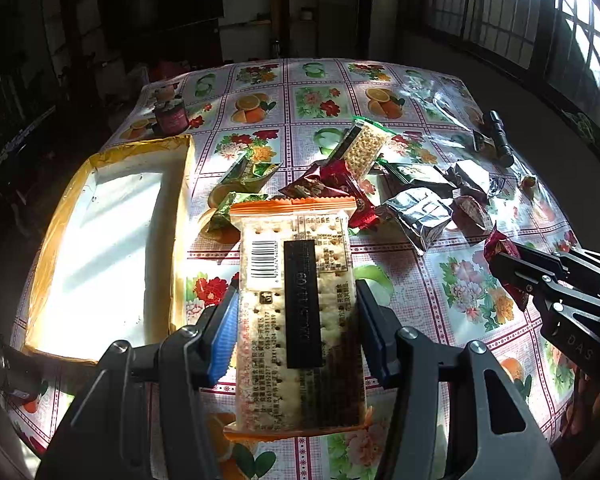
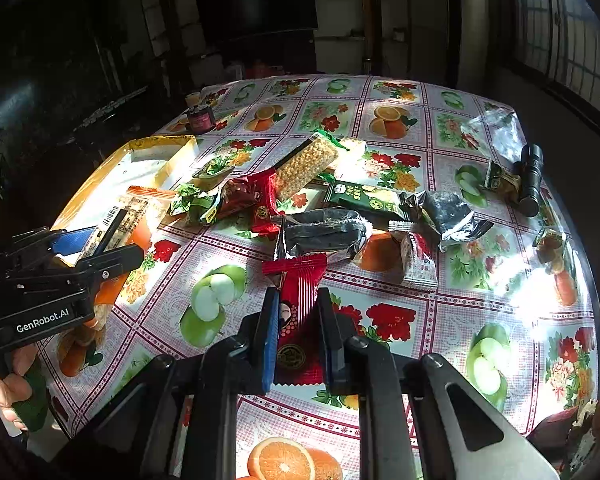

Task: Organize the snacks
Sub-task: 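Carry the cracker pack and red candy with both tools over the cardboard box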

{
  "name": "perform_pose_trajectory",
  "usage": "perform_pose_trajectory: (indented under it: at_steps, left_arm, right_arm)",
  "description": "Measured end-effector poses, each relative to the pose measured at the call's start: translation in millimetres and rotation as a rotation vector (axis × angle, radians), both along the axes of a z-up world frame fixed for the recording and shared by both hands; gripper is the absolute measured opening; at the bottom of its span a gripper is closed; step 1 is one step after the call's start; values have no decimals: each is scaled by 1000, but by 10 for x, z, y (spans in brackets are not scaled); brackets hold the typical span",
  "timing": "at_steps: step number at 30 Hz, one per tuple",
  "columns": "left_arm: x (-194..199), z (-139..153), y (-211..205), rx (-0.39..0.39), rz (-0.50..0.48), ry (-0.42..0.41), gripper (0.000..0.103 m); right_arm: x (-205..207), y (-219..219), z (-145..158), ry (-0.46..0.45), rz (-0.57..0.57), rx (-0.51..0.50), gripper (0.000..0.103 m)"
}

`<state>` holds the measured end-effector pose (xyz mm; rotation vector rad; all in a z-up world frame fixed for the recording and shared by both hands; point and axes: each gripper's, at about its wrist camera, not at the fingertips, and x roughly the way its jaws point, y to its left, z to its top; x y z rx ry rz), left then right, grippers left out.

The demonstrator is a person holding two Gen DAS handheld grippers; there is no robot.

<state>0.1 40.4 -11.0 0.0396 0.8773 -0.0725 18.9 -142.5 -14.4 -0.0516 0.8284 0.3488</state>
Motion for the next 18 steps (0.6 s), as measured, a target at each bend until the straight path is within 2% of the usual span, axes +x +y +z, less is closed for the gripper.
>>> perform_pose_trajectory:
  at_steps: [18]
  left_arm:
    - [-134,128,762,3,200,-43,55]
  right_arm:
    - [61,631,92,-8,128,24,16]
